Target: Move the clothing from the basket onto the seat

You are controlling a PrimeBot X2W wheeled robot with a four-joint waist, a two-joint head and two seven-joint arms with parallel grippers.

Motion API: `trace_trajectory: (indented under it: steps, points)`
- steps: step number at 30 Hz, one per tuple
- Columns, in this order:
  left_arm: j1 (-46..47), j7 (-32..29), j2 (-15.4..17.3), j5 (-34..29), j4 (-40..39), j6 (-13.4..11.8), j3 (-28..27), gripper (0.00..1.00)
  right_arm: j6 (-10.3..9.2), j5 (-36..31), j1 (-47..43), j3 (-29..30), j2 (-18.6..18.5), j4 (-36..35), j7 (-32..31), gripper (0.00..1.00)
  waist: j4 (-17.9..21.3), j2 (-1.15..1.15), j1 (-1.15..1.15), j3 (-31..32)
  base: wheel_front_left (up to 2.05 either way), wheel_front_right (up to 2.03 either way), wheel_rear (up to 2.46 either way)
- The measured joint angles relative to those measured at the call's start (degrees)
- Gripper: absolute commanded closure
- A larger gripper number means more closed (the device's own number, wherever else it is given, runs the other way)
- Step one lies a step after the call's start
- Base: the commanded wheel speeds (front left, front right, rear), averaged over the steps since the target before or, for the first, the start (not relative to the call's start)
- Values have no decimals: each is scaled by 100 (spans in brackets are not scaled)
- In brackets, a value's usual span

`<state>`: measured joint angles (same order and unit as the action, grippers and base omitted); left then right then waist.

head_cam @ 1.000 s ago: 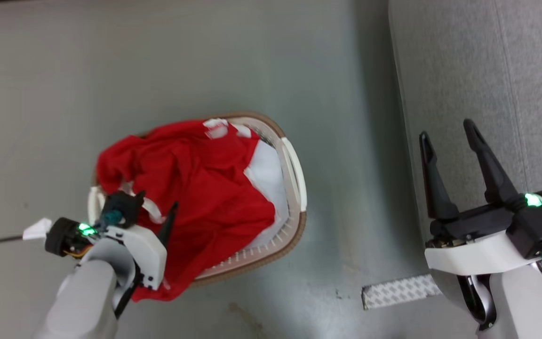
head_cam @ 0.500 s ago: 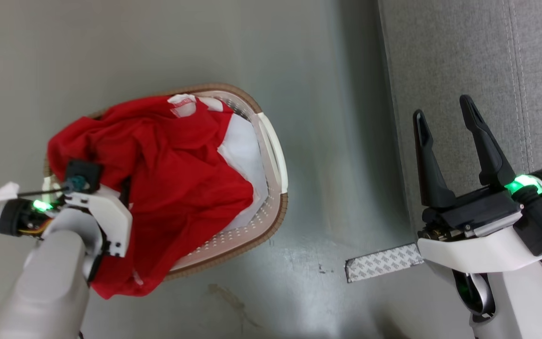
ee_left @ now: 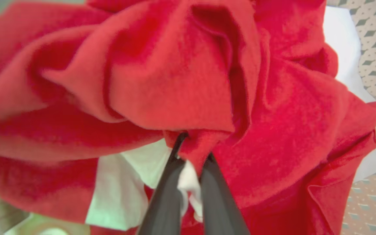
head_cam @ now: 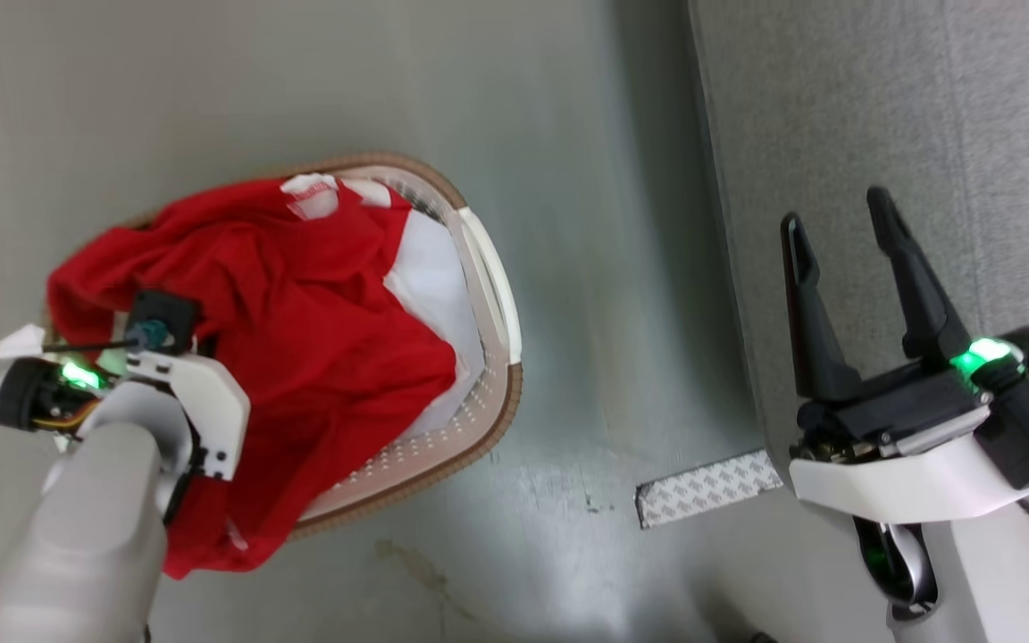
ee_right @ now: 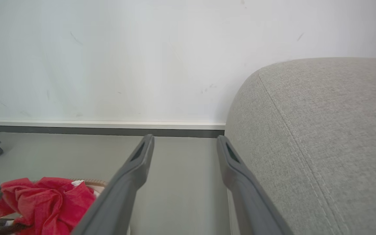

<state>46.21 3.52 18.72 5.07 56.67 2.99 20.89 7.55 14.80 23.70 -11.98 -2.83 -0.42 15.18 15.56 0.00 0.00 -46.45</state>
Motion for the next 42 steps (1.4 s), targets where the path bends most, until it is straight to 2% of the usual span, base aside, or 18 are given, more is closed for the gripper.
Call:
trace_trajectory:
  steps: [9,17,21,24,25,30,36,42]
  points:
    - [-646,459,-266,464,-293,194,-114,100,0,-73,-420,188,3,455,0,0,-203,0,0,843,0,0,0]
    - [-1607,460,-322,939,-1572,248,-256,100,0,-254,-905,409,4,833,-1,0,-519,0,-2,1996,0,0,0]
    - [-2160,218,-361,1140,-2492,143,-350,100,0,-406,-1144,450,5,990,-1,0,-688,0,-2,2591,0,0,0]
    - [-2612,29,-383,1321,-3265,-9,-411,100,0,-467,-1326,491,4,1080,0,0,-802,0,-3,3020,0,0,0]
    - [-2888,-104,-364,1373,-3747,-114,-450,100,0,-498,-1423,501,2,1141,0,0,-867,0,-3,3287,0,0,0]
    - [-3465,-419,-297,1549,-4866,-360,-605,100,0,-566,-1667,497,4,1270,0,0,-985,0,-3,3905,0,0,0]
    - [-3875,-813,-131,1640,-5813,-605,-738,100,0,-571,-1864,378,-54,1366,0,0,-1050,0,-3,4510,0,0,0]
    - [-4018,-1069,10,1673,-6435,-742,-840,100,0,-463,-1873,80,-89,1351,0,0,-1053,0,-2,4737,0,0,0]
